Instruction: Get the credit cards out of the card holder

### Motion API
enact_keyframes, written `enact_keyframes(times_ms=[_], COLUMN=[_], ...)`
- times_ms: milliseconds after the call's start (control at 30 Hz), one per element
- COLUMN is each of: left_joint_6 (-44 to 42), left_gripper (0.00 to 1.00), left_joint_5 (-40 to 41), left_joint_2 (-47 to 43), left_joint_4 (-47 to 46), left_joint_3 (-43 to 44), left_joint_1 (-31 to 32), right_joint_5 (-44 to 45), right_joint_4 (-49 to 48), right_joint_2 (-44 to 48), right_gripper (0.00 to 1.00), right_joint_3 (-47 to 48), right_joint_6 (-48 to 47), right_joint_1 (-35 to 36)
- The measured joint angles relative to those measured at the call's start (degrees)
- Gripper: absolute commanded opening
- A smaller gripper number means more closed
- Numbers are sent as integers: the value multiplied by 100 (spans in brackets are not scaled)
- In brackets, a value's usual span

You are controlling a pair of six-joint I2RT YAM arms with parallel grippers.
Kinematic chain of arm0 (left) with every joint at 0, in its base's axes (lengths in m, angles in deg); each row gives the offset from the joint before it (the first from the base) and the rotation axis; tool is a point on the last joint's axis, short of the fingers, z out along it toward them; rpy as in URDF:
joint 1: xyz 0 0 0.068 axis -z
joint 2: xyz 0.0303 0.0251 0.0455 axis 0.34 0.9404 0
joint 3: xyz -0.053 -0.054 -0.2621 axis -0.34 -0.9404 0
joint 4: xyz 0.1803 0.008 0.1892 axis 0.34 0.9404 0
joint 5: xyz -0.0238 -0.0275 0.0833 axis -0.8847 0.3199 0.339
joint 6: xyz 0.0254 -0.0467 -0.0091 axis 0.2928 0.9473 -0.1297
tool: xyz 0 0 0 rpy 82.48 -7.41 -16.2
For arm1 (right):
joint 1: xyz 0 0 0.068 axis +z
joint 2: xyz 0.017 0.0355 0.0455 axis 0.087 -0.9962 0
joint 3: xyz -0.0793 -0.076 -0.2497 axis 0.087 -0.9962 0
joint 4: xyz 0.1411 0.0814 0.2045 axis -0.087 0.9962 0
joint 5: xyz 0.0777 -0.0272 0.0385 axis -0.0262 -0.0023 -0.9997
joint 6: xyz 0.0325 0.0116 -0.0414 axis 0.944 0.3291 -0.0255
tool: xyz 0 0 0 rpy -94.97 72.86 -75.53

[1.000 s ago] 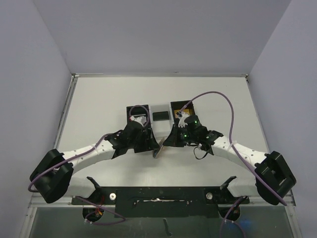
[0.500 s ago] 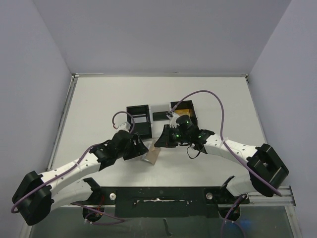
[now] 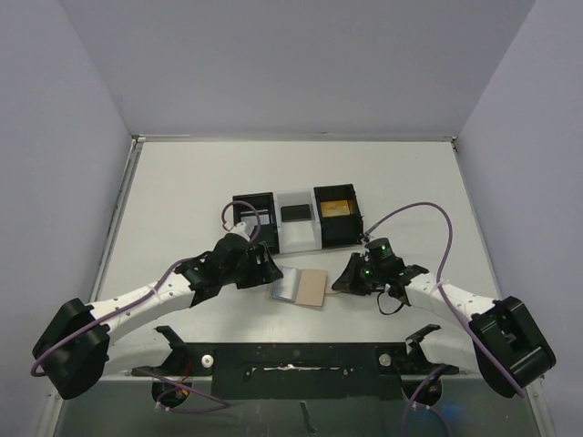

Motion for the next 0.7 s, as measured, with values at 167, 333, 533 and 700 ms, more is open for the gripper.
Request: enact_keyframes(times_ms=[167, 333, 533, 700], left_joint_6=[-249, -313, -286, -282], left_gripper=[60, 60, 58, 58], left_joint_5=[-409, -702, -894, -1071], left_joint_2=[568, 975, 1366, 1587], left_joint_4=[-245, -481, -581, -721], left_joint_3=[354, 459, 459, 459], left_joint_1=[48, 74, 114, 151], right_joint_5=[269, 402, 409, 407], right_joint_4=[83, 111, 90, 42], right_joint_2=[-203, -431, -599, -643], right_gripper=[6, 6, 6, 6], right_joint_3=[2, 144, 271, 286], right_joint_6=[-4, -50, -131, -140], right_joint_1=[0, -2, -2, -2])
